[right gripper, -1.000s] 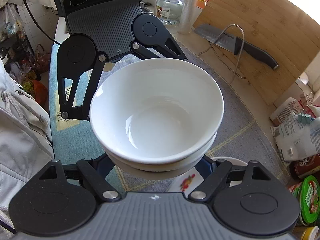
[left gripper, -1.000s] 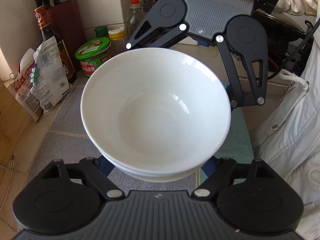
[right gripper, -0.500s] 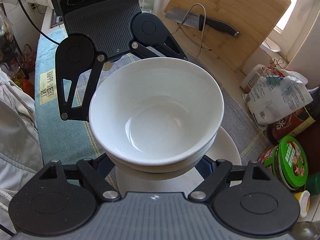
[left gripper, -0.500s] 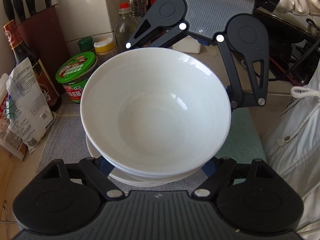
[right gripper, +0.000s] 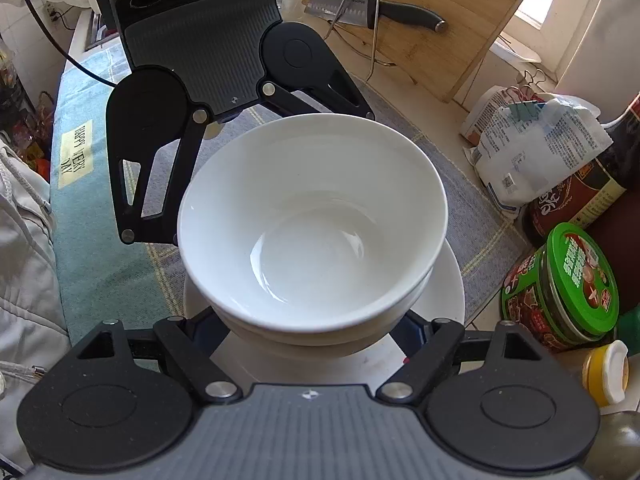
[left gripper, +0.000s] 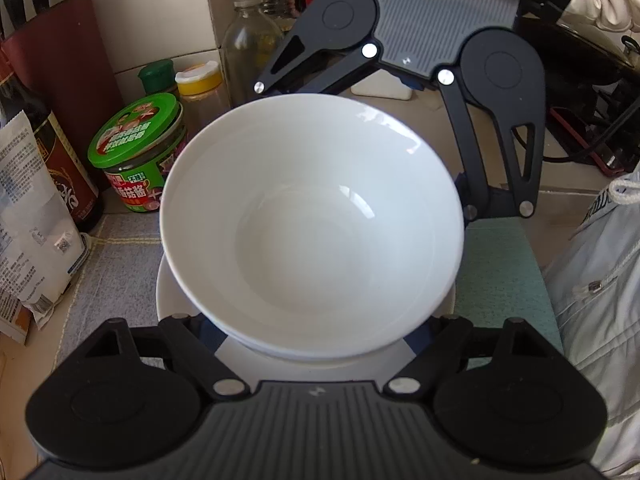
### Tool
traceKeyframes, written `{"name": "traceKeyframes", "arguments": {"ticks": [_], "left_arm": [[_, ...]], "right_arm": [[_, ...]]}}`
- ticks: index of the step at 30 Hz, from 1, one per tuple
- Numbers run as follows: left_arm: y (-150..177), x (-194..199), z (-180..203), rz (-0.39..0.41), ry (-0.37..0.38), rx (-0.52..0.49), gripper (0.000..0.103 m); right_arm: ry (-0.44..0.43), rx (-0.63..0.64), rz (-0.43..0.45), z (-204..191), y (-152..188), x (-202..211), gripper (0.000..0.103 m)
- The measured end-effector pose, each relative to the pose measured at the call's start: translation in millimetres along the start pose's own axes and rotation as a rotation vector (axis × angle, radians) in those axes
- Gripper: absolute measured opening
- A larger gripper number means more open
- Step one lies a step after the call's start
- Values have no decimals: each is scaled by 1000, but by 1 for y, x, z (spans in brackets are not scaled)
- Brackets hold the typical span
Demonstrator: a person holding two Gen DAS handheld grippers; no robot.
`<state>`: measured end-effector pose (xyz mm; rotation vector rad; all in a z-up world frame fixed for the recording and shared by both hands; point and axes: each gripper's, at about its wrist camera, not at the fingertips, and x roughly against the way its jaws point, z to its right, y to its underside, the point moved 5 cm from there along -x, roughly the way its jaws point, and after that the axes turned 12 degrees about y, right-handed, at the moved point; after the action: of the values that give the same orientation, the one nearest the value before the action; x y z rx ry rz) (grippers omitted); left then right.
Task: Organize plates and bowls
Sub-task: 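Lower the bowl stack onto the flower-print plate stack with both tools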
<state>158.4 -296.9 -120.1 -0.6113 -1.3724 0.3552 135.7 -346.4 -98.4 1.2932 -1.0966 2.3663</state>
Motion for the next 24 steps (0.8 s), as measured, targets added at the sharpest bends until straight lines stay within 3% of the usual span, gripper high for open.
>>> {"name": "traceKeyframes", "arguments": {"ticks": [20,24], "left_arm": [[-2,-4,-15,-1,13,17,86],[-3,-5,-13,4,-12,15,88]], "right_arm": [[-20,-36,6,11,8,-9,87],[-27,-64,16,11,8,-9,92]]}}
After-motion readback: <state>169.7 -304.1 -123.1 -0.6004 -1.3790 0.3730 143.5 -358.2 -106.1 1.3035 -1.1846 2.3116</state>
